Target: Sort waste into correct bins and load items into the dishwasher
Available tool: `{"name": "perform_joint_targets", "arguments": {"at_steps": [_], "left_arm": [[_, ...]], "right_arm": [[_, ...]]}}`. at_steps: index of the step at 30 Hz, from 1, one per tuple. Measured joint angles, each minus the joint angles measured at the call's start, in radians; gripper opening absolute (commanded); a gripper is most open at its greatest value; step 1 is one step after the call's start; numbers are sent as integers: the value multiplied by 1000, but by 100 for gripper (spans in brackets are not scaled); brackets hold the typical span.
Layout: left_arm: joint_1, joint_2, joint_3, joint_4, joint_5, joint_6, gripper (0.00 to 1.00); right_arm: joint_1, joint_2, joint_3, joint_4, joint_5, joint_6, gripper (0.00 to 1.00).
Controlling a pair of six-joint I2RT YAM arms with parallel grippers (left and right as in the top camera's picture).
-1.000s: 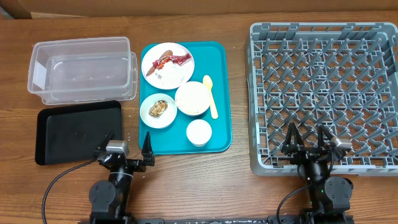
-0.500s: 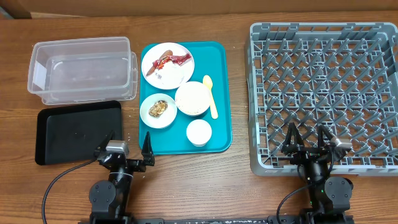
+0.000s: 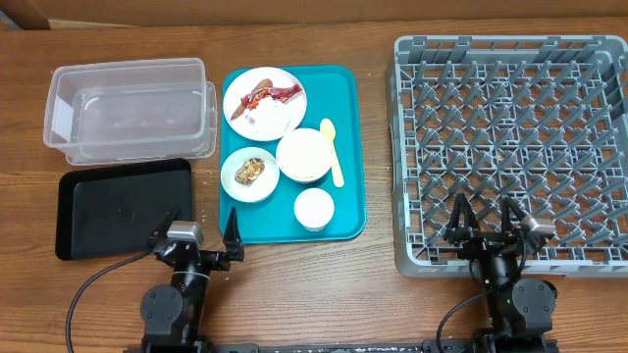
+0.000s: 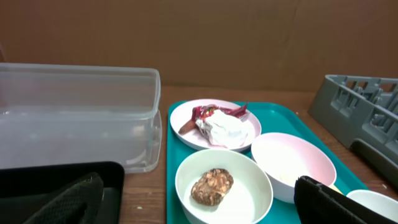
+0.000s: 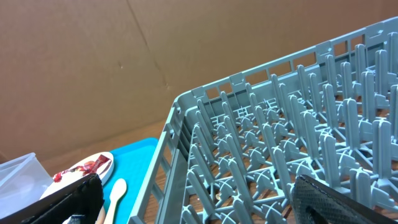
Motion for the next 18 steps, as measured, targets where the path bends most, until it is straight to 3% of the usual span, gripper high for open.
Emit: {"name": "perform_joint_targets", "arguments": {"at_steps": [7,12,18], "left_arm": [[0,0,-2,116,84,-19,100],[0,1,22,103,134,-22,100],[0,83,217,62,150,15,100]], "right_arm": [[0,0,0,16,-62,-13,100],[0,0,8,19,-128,-87,100],[0,30,168,-32,-152,-153,100]]}}
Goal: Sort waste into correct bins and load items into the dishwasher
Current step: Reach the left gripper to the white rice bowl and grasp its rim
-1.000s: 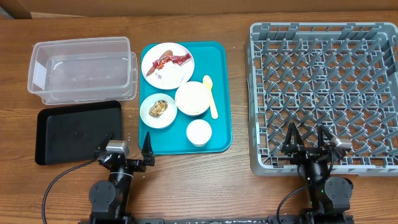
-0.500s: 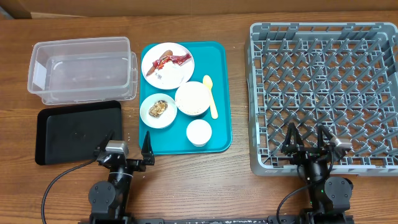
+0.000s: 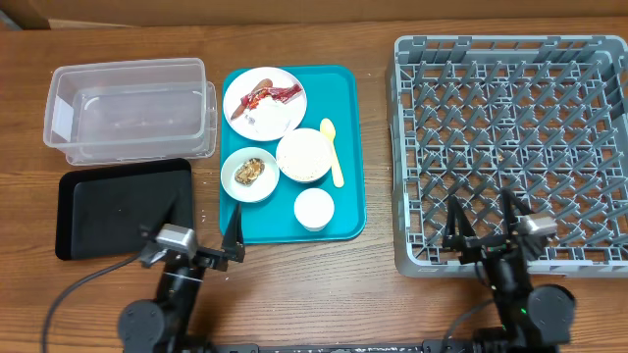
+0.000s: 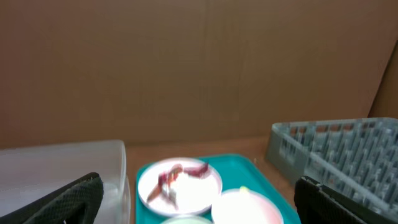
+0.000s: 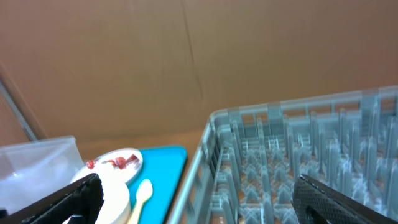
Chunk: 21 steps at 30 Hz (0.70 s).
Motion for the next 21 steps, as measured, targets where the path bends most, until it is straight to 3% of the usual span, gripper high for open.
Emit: {"name": "perform_joint_targets", "arguments": {"at_steps": [8,15,21], "left_arm": [[0,377,433,-179,53,56,100],[-6,814,924,-528,124,75,100],[-118,1172,1332,-861,89,102,100]], "right_arm": [[0,211,319,-110,-18,-62,100],[0,523,649,-366,-26,-119,100],[0,774,937,-608,-29,-134,100]]}}
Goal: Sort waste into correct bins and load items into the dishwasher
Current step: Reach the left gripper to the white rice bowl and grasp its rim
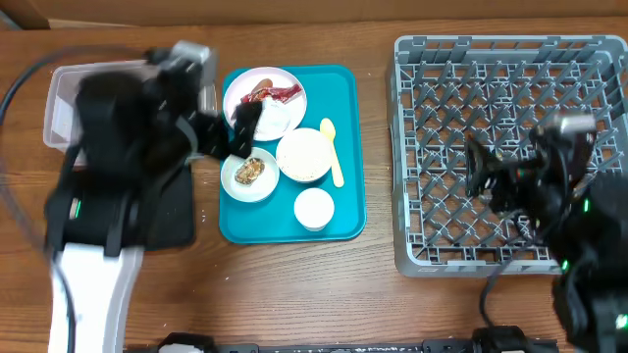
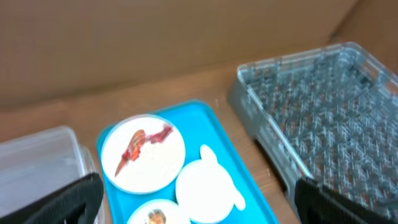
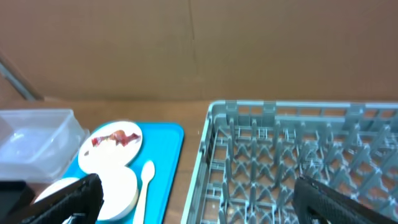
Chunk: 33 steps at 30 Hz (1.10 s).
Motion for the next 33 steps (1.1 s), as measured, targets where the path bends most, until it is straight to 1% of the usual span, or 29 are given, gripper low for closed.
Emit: {"name": "perform_joint_targets", "arguments": {"at_steps": [2,5,8,12,13,15,16,17,18,19,20,21,27,29,33], "left_arm": [[-61,131,135,-115,-50,6,100],[-130,266,252,-194,-102,11,100],[-191,373,309,-195,-119,11,100],[-240,475,314,-172,-117,2,100],[-244,499,315,-162,-107,-8,94],[-251,549,316,-145,-84,-26,93],[-256,578,317,-140,-77,-34,90],[-262,605,319,-139,-76,-44,84],[-267,632,320,-140,-79,-63,74],[-275,660,320,-143,-90,-87,61],[-285,692,321,-151,-105,-115,53],[-293,719,322,-161,-116,-141,50],[-365,848,322,-208,-186,-295,45],[-388,870,322,-217,-219,-338,43],[-422,892,322,-233,-286,-403,43]], "right_arm": [[0,82,78,-72,-1,-1,100],[0,162,127,-118,-5,-1,100],[0,228,140,-143,-35,-1,100],[0,285,140,-202,-78,-1,100],[0,293,140,-215,-83,-1,100],[0,307,140,-242,-93,-2,100],[0,311,140,-252,-96,-1,100],[0,315,140,-258,-98,-1,100],[0,318,140,-264,-101,0,99],[0,320,140,-271,-101,-1,99],[0,320,140,-275,-101,-1,98],[0,320,140,-279,-101,-1,98],[0,320,140,-297,-101,-1,98],[0,320,140,-304,-101,-1,99],[0,320,140,-311,-101,-1,99]]}}
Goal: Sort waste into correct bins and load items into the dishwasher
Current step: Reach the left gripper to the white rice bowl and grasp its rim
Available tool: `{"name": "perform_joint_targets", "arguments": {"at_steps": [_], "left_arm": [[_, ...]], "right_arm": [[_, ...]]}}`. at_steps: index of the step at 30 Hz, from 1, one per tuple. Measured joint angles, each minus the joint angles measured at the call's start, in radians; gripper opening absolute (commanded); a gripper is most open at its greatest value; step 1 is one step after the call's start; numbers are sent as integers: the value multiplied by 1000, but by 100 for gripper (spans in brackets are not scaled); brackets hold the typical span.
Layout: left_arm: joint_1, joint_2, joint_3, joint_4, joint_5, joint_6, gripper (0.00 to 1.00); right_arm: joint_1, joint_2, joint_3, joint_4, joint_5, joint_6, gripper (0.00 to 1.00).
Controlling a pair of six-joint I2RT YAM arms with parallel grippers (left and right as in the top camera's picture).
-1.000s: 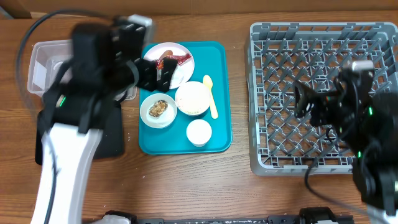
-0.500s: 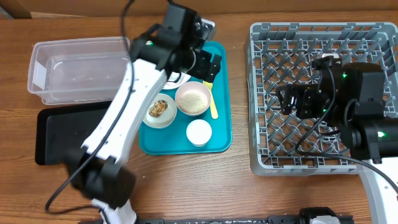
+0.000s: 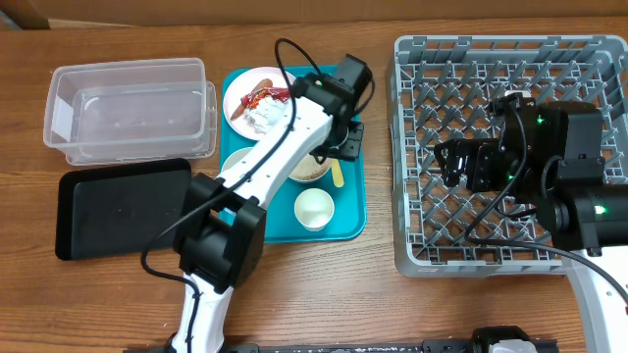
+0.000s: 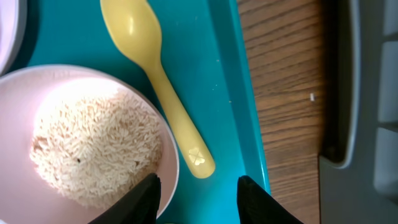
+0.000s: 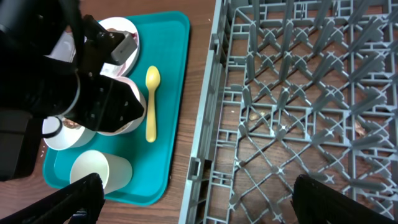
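Note:
On the teal tray [image 3: 345, 83] lies a yellow spoon [image 4: 158, 87] beside a pink bowl of rice [image 4: 93, 149]. My left gripper [image 4: 199, 202] hangs open just above the spoon's handle end and the bowl's rim, holding nothing; it shows in the overhead view as the left gripper [image 3: 340, 140]. Also on the tray are a plate with a red wrapper and a napkin [image 3: 263, 101], a small bowl with a food scrap [image 3: 235, 162] and a white cup [image 3: 314, 208]. My right gripper [image 5: 198, 205] is wide open and empty over the left part of the grey dish rack [image 3: 510, 147].
A clear plastic bin [image 3: 128, 108] stands at the back left, with a black tray [image 3: 123, 206] in front of it. The rack's left wall [image 4: 367, 124] rises close to the right of the teal tray, with a strip of bare wood between.
My left gripper has come from high over the tray's left side down to the spoon on its right side. My right gripper has shifted left over the rack and now looks straight down.
Both arms first sat folded at the table's front edge with open grippers facing the back wall. Then their views tilted up, and then both stood high over the table. Now the left is low over the spoon and the right over the rack. Nothing on the tray has moved.

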Motion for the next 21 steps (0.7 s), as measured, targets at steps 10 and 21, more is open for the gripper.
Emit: {"name": "perform_joint_targets", "arguments": {"at_steps": [10,21], "left_arm": [[-11,58,0,18,-94,-63,44],[-11,81,0,71,-113,-82,25]], "right_arm": [[0,0,0,-5,0,0,100],[0,0,0,-5,0,0,100]]}}
